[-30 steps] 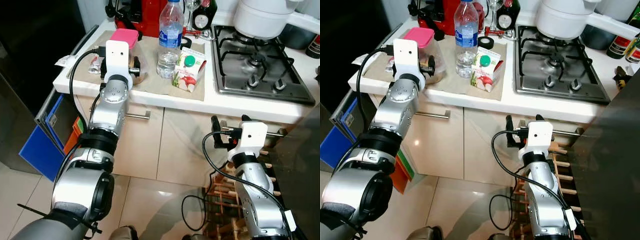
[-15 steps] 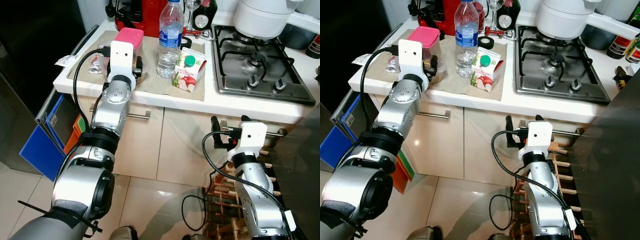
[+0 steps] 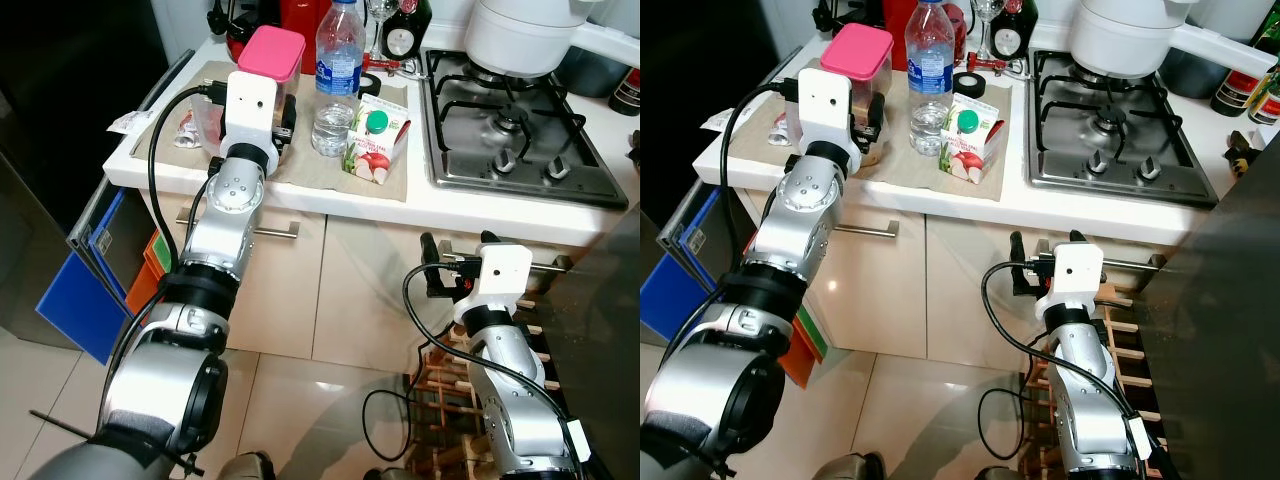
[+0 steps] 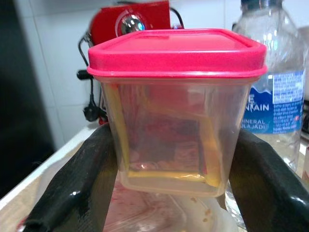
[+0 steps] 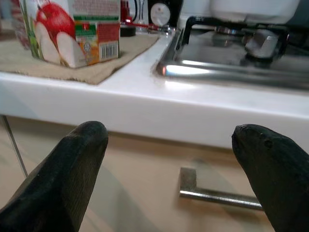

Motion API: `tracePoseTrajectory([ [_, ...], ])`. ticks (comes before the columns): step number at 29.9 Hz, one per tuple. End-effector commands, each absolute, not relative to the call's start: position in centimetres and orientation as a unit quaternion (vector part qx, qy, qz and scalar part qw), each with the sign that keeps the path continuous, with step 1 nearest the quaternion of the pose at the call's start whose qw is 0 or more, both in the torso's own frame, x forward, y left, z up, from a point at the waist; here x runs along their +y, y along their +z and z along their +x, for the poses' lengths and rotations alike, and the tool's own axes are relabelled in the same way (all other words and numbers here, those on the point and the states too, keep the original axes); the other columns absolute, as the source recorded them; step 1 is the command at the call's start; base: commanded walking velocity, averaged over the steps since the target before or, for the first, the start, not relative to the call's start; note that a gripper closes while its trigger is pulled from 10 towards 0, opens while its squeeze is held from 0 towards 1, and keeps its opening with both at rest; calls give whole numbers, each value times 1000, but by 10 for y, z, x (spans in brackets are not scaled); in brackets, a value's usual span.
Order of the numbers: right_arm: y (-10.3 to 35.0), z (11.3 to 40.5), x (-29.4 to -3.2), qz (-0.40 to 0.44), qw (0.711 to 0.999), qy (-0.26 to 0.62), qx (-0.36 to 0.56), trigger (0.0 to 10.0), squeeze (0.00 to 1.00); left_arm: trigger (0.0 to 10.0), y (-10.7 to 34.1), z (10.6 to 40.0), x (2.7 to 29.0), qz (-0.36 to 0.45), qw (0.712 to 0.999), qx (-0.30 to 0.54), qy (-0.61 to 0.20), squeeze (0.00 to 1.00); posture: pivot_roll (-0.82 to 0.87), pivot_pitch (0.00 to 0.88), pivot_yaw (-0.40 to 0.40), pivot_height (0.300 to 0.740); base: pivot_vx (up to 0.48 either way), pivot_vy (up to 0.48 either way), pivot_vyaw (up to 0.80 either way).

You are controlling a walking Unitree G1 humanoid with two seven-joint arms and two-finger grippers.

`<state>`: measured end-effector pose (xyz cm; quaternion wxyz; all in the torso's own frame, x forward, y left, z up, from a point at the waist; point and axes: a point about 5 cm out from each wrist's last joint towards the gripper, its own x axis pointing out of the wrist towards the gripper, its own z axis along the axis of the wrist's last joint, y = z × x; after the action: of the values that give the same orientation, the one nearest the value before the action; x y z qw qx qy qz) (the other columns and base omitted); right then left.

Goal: Restocking fridge

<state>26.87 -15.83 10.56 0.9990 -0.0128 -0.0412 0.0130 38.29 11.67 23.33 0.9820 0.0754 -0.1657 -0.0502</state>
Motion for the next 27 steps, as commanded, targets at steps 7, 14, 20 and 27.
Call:
tracePoseTrajectory([
  [7, 100, 276, -156, -19, 999, 24, -39, 10000, 0, 0, 252, 355, 150, 80, 970, -227, -37, 0, 35, 12, -8, 740, 0, 0, 0],
  [14, 107, 283, -161, -12, 998, 5, -62, 10000, 0, 0, 233, 329, 159, 103, 971, -214, -31, 0, 65, 0, -8, 740, 0, 0, 0],
  [20, 137, 280, -183, -10, 992, -49, -120, 10000, 0, 0, 207, 301, 154, 94, 978, -173, -70, 0, 67, 2, -2, 740, 0, 0, 0],
  [27, 134, 268, -195, -30, 992, -53, -111, 10000, 0, 0, 189, 286, 145, 105, 977, -145, -112, 0, 57, 8, -3, 740, 0, 0, 0],
])
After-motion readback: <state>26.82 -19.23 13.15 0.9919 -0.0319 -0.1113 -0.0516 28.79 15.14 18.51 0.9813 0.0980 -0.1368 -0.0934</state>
